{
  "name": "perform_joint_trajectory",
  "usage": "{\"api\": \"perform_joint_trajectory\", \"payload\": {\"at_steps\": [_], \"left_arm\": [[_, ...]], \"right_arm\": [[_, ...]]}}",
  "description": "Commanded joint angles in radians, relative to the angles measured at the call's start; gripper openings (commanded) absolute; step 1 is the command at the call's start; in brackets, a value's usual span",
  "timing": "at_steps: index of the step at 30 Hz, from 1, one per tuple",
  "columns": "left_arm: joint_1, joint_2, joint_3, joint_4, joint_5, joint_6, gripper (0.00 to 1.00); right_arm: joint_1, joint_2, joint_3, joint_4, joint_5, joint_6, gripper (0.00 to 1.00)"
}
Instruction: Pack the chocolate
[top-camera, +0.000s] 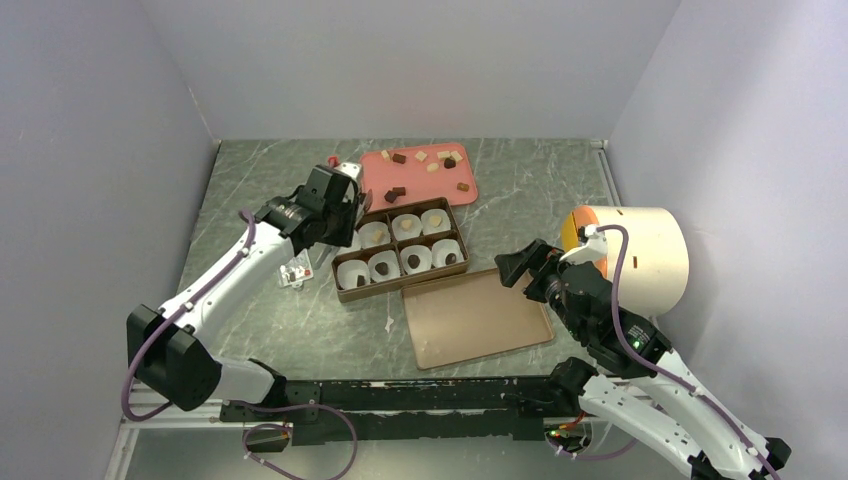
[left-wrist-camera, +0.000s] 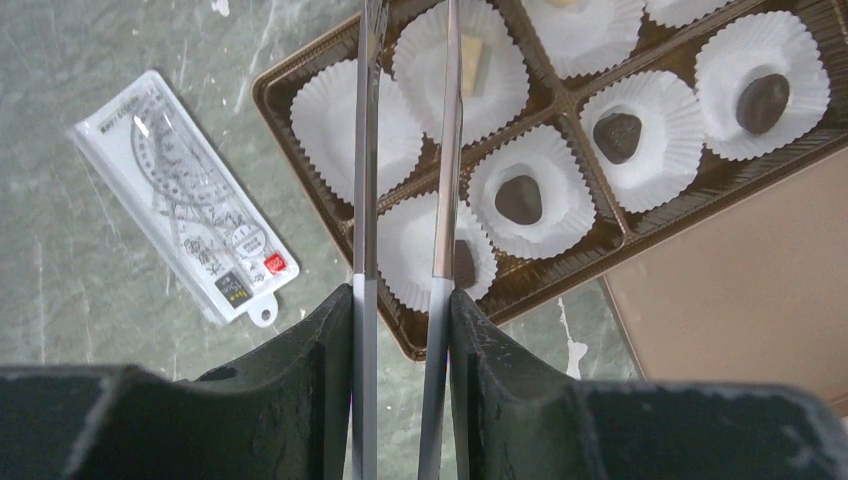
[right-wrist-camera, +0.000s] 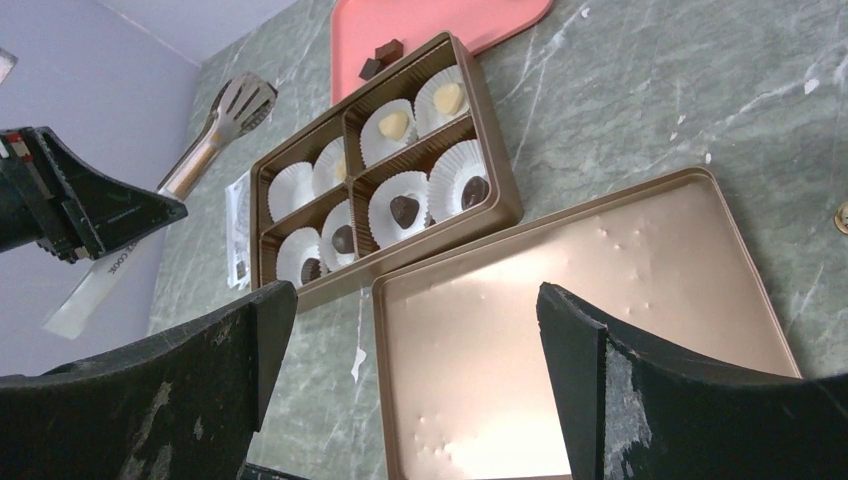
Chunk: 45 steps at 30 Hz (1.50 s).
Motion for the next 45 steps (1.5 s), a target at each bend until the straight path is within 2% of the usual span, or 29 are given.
{"api": "perform_joint_trajectory", "payload": {"at_steps": [1,16,26,37,41,45], "left_arm": [[0.007,-0.044,-0.006,-0.034,-0.034,-0.058,0.26],[0.011,-0.060,-0.076,-0.156,-0.064,-0.110,0.27],[0.015,-0.030,-0.099,-0.131,-0.076,-0.095,0.28],[0.014,-0.002,-0.105,-0.102,-0.079,-0.083,0.37],[0.014,-0.003,-0.099,-0.102,-0.084,-0.076,0.43],[0.015,-0.003,-0.101,-0.102,-0.084,-0.074,0.44]], "right_arm": [[-0.002,-0.002,-0.001,0.046,-0.014,-0.003,0.96],[-0.001,0.001,0.034,0.013,0.002,-0.014,0.96],[-0.001,0.002,0.036,0.018,-0.012,-0.012,0.96],[-0.001,-0.006,0.031,0.017,-0.010,-0.004,0.96],[-0.001,-0.009,0.034,0.017,-0.002,-0.003,0.96],[-0.001,-0.017,0.024,0.018,0.000,-0.001,0.96]]}}
